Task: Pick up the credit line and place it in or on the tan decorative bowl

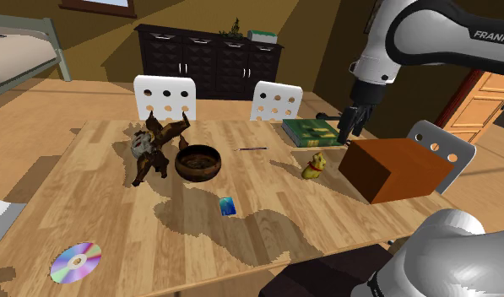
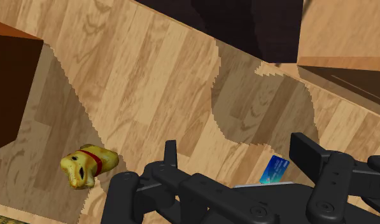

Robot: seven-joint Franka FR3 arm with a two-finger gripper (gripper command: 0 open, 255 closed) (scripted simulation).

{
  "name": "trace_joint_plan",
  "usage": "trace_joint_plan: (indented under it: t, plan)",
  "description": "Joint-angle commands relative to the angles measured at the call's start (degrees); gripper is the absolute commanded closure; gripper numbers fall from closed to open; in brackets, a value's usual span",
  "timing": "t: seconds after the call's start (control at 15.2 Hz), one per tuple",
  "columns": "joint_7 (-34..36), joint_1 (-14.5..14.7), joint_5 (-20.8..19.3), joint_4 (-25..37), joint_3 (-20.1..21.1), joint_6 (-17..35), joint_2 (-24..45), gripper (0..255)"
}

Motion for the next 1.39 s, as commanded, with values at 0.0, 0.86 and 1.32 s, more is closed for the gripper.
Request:
trace_joint_plan:
  t: [0.0,0.86,1.32]
  plan:
    - [0.00,0.00,0.00,0.00,0.00,0.00,0.00,0]
    - [18.90,1.27,5.65,-11.35,11.73,26.05,10.68,0]
    - [29.96,0.63,4.83,-10.53,18.09,39.99,23.53,0]
